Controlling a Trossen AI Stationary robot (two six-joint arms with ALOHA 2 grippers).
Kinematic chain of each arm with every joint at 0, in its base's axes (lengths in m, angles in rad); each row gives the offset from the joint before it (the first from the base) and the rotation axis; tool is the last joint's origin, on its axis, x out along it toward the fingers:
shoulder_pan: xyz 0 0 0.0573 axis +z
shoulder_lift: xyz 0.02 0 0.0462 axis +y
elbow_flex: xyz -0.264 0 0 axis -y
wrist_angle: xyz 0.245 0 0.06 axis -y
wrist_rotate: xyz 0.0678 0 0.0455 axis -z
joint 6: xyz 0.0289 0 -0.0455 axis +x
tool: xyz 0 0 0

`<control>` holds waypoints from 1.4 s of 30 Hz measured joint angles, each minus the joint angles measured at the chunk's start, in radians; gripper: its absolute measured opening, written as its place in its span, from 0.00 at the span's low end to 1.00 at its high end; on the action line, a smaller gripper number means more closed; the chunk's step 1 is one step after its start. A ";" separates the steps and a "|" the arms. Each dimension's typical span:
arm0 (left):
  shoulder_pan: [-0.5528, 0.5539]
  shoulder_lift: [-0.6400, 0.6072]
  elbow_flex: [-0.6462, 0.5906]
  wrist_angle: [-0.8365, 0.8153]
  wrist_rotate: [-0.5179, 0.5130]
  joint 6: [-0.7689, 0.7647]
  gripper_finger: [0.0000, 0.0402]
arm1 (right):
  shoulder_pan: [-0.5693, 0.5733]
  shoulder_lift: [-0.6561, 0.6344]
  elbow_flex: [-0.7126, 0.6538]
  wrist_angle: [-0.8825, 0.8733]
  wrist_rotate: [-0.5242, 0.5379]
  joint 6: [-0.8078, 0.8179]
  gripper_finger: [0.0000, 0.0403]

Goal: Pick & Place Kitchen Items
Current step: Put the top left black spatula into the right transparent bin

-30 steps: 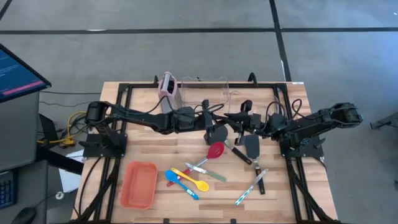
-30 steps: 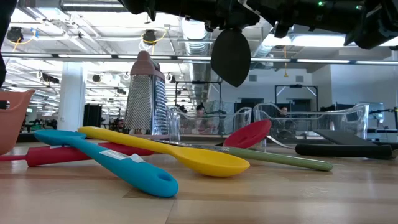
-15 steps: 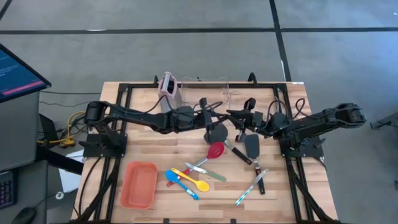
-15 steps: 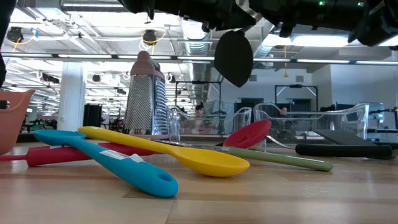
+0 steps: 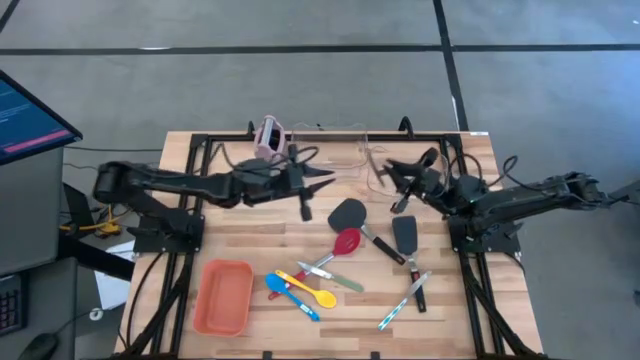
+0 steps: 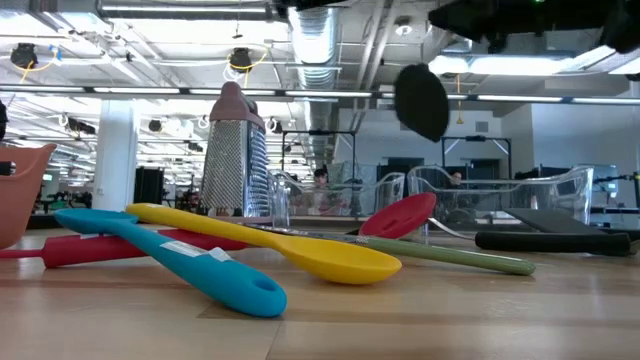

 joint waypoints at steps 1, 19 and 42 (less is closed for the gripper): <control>0.000 -0.033 -0.033 -0.002 0.002 -0.013 0.16 | 0.000 -0.018 0.000 -0.020 0.028 -0.011 0.14; 0.000 -0.345 -0.394 0.003 -0.043 -0.212 0.16 | -0.090 0.049 0.409 -0.963 0.338 0.252 0.14; -0.007 -0.340 -0.447 0.002 -0.043 -0.228 0.16 | -0.588 0.365 0.488 -1.309 -0.205 0.457 0.14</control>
